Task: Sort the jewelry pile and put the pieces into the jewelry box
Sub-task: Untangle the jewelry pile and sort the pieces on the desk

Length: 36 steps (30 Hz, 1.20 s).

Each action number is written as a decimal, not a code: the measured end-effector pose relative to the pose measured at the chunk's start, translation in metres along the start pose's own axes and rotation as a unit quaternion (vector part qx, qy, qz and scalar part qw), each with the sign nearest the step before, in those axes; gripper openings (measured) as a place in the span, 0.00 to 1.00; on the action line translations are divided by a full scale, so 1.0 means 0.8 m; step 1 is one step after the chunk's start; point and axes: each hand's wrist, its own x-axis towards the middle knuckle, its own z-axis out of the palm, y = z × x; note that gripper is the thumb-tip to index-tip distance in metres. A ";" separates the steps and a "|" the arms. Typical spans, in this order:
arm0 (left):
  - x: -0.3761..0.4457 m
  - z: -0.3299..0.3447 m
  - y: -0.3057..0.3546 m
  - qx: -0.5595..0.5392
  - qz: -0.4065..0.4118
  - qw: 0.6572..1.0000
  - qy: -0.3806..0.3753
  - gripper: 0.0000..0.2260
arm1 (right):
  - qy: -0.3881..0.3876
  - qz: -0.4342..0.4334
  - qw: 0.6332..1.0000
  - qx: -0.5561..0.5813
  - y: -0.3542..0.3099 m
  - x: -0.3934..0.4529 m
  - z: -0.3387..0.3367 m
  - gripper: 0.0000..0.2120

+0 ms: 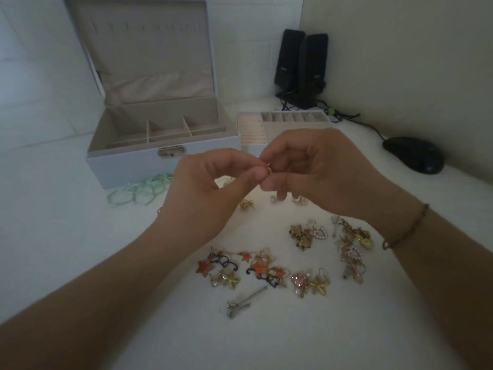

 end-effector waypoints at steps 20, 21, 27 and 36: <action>-0.003 -0.005 -0.010 0.095 -0.031 0.994 -0.045 0.05 | -0.146 0.163 0.948 -0.232 0.081 0.000 -0.090 0.08; -0.003 -0.005 -0.010 0.097 -0.029 0.994 -0.047 0.05 | -0.144 0.163 0.951 -0.220 0.082 0.000 -0.090 0.08; -0.004 -0.004 -0.009 0.116 -0.005 0.992 -0.054 0.04 | -0.145 0.165 0.956 -0.192 0.089 0.001 -0.091 0.10; -0.003 -0.005 -0.010 0.152 0.020 0.986 -0.063 0.04 | -0.206 0.137 0.952 -0.179 0.079 -0.003 -0.091 0.14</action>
